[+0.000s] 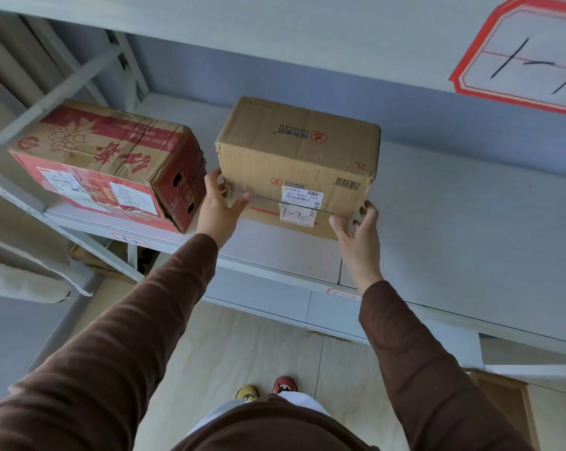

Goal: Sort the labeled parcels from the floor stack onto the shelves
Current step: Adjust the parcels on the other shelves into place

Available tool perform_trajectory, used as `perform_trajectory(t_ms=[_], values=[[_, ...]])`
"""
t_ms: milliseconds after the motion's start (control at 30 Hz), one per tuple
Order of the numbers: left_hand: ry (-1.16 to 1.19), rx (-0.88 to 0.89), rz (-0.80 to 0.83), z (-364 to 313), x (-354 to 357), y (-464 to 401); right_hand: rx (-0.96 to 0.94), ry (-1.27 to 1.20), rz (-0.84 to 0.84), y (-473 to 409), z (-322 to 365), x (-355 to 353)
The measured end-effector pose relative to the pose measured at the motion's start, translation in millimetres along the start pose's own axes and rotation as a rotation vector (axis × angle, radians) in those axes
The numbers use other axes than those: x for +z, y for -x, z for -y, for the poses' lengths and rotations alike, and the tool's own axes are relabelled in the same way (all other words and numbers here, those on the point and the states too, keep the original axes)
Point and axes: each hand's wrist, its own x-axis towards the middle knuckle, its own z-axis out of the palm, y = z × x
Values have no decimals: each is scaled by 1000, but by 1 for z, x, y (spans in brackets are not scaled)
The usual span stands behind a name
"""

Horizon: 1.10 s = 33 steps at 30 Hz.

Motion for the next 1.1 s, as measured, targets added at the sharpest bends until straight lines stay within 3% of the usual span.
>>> perform_trajectory(t_ms=[100,267,533,900,1100], values=[[-18,-30,-14,6,-5,8,-26,59,-53,18,-5,3],[-63,-29,-44,13,-13,29,-113,56,14,46,-6,20],[-105,23,-104,9,-50,71,-287,-31,251,68,37,63],[-269,97,-307,26,-182,86,-388,-82,500,82,131,152],[-302,-12,-338,80,-258,44,-339,-88,466,86,162,213]])
